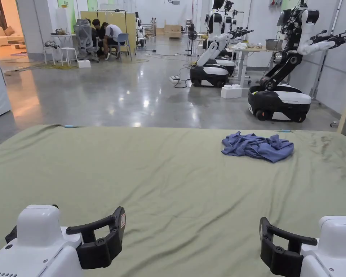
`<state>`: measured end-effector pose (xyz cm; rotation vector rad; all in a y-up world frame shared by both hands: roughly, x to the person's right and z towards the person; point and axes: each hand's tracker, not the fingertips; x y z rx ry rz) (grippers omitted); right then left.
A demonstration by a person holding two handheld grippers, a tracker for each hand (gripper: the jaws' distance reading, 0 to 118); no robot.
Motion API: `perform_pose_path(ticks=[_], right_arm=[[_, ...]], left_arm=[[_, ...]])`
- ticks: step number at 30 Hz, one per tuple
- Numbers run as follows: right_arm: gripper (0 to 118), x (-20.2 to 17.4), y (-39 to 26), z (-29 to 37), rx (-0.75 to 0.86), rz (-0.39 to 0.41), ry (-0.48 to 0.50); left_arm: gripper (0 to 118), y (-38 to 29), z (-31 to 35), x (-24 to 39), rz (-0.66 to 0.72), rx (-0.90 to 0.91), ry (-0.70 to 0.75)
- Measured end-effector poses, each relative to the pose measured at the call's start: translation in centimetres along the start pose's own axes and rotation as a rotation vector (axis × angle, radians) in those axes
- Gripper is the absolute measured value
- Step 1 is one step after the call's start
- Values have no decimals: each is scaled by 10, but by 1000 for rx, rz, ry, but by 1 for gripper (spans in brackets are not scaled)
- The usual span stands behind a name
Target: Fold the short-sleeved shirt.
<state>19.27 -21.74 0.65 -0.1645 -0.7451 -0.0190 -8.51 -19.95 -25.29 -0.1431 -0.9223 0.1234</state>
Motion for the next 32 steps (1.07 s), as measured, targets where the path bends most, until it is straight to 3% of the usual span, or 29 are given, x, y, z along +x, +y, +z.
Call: perform_pose_path(ticks=[3,10,13,21,27,32], right_arm=[[118,0,0,0,2,10,-8],[118,1,1,-1,4,5,-3],[118,-1,1,-2,5,10,-3],[118,-4,2,-2,7,8,12],[118,-3,3,-1,14,5,15],[118,-2,5,0,17,4,10]], left_arm=[[118,1,-3,8,-61,12,125],[118,3,3,7,-83,35,118],[118,3,-2,8,-116,-23,186],[118,1,-2,4,-89,-31,163],[118,1,-7,-1,-46,-76,59],[118,-2,-5,7,-46,-45,157]])
